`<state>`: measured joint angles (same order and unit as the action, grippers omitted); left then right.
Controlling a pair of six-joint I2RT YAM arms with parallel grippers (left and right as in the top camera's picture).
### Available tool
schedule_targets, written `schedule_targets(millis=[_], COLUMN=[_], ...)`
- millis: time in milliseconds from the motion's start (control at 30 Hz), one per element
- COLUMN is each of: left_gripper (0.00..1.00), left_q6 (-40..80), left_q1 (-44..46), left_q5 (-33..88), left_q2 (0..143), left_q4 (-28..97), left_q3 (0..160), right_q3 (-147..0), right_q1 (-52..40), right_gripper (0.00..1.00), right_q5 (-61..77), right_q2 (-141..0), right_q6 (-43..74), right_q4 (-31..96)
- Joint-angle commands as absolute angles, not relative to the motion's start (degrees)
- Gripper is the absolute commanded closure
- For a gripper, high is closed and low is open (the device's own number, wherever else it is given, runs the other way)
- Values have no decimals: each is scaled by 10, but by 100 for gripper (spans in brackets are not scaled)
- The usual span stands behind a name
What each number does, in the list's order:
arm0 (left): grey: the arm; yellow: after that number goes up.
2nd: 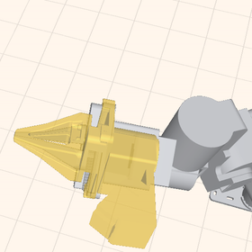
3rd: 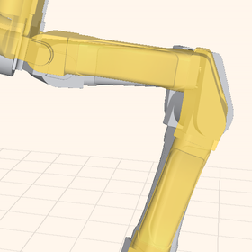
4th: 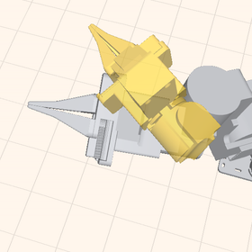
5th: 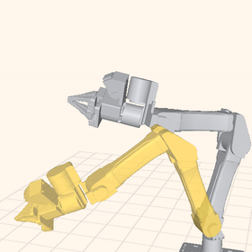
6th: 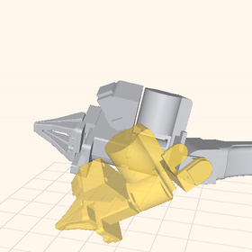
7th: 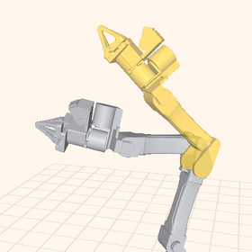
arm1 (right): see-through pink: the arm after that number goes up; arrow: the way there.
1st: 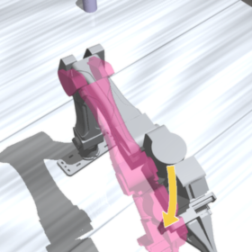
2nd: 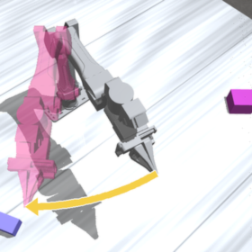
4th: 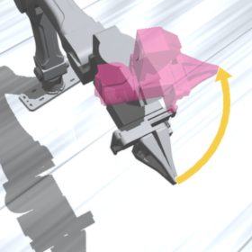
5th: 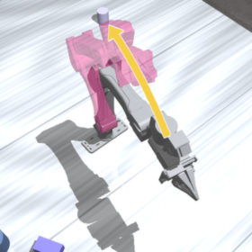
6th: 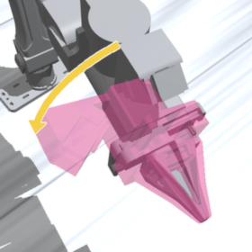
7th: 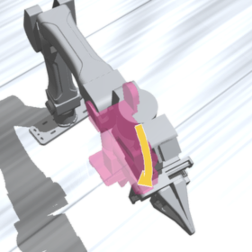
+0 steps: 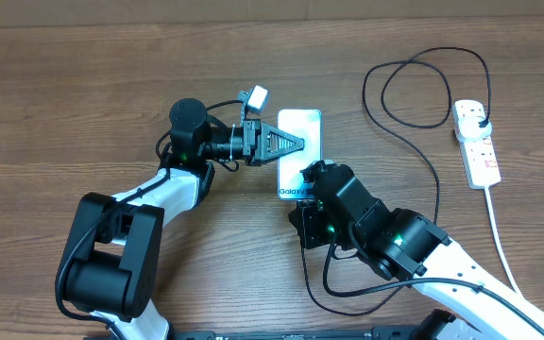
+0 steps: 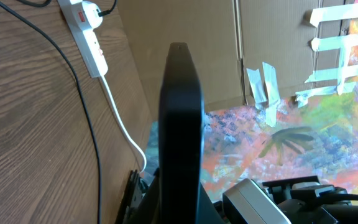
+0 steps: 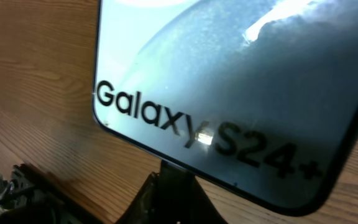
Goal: Plug charger to phone and switch on socket
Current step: 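Push the USB-C plug up into the phone's bottom port with the right gripper, then open the right gripper and lower the phone flat with the left gripper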
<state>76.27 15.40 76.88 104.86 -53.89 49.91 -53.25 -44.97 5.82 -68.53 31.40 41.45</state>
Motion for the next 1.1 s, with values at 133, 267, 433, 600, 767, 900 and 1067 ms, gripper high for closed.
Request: schedule_targets(millis=[133, 267, 433, 600, 767, 900, 1067], left_gripper=[96, 96, 96, 96, 96, 95, 96], left_q6=[758, 739, 734, 737, 741, 744, 745], left_q1=[158, 158, 166, 182, 186, 186, 185], left_q5=[810, 845, 865, 873, 875, 868, 817], left_q2=[1041, 1041, 1041, 1041, 1041, 1041, 1041], left_q4=[-543, -543, -555, -592, -594, -594, -594], left_q3=[506, 506, 506, 506, 506, 506, 506], right_q3=[-552, -555, -582, -586, -618, -623, -623], right_q1=[-446, -446, -443, -431, -402, -398, -398], right_gripper=[96, 96, 96, 96, 96, 91, 82], right_q5=[15, 15, -8, -5, 1, 1, 37], right_q2=[-685, -685, -685, -685, -685, -685, -684], right_q6=[309, 269, 265, 266, 267, 267, 267], right_q4=[370, 343, 343, 343, 336, 343, 385])
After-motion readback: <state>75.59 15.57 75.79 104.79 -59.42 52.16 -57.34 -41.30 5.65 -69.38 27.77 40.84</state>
